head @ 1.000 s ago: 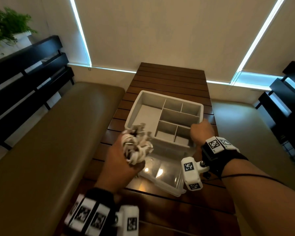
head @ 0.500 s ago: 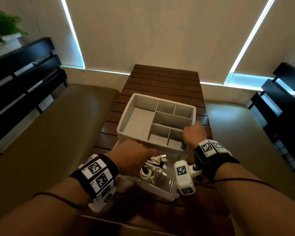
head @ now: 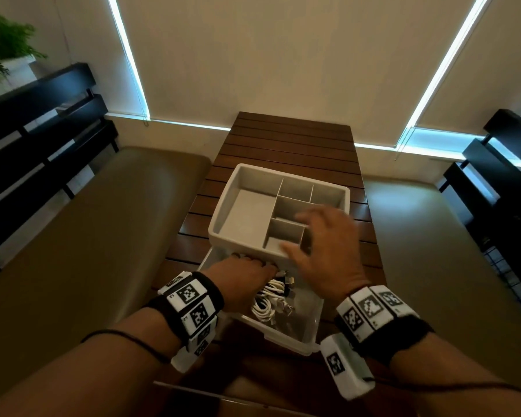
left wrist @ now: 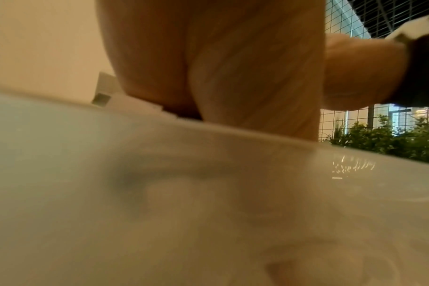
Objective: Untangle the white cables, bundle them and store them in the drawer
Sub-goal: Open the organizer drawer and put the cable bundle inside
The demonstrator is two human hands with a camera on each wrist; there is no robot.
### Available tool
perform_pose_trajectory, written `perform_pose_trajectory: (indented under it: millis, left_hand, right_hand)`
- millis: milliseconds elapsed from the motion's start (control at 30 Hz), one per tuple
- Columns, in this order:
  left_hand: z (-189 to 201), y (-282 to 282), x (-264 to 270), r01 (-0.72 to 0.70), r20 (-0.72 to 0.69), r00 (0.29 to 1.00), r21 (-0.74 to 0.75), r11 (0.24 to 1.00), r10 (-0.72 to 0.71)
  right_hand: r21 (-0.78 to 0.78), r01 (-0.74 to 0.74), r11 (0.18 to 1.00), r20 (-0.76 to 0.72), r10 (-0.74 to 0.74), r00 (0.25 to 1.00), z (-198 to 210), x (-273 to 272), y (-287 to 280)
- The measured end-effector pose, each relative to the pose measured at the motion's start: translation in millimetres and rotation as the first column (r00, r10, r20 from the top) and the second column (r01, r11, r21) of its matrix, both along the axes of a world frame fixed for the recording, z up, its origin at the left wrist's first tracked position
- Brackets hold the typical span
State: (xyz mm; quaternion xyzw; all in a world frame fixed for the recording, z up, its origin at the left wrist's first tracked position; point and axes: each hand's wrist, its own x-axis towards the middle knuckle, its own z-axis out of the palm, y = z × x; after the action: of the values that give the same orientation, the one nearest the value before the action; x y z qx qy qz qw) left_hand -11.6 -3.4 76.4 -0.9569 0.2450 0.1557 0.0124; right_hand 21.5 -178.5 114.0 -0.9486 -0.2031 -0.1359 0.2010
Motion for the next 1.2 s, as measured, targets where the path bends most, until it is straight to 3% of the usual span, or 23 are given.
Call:
perform_pose_trajectory:
  millis: [67,133,500,700,767,900,967,1100,1200]
  left_hand:
    - [0,0,0,-0.006,-0.006,1.000,-0.048,0.999,0.005]
    - [1,1,0,-0.027,-0.026,0.999,-0.097,0.995,0.025]
    - [12,13,1,-0.092,-0.173,0.984,-0.257,0.962,0.048]
    - [28,29,-6,-0.182,-0.210,0.973,-0.441,0.879,0.096]
    - [31,39,-11,-0.192,-0.169,0.978,-0.474,0.859,0.125]
    - [25,48,-31,0.028,0.223,0.973,-0.368,0.929,0.060]
    - [19,44,-43,0.096,0.320,0.947,-0.318,0.943,0.011]
    - [6,28,-47,0.051,0.392,0.918,-0.261,0.964,0.057]
    - [2,21,-41,-0.015,0.309,0.944,-0.310,0.951,0.115]
  right_hand:
    - [-0.287,-0.085,0.954,-0.164,0.038,0.986,-3,-12,7]
    - [-0.409,-0.109,0.906,-0.223,0.017,0.975,-8,-14,11]
    - [-0.404,-0.096,0.910,-0.221,0.005,0.975,-9,-16,18]
    - [-0.380,-0.105,0.919,-0.220,0.021,0.975,-12,-13,17]
    - [-0.376,-0.102,0.921,-0.209,0.023,0.978,-13,-12,17]
    - [-0.385,-0.094,0.918,-0.193,0.020,0.981,-15,-11,18]
    - [-0.385,-0.096,0.918,-0.192,0.022,0.981,-16,-10,19]
    - [-0.381,-0.107,0.918,-0.191,0.036,0.981,-16,-10,17]
    - [-0.366,-0.118,0.923,-0.198,0.047,0.979,-15,-9,15]
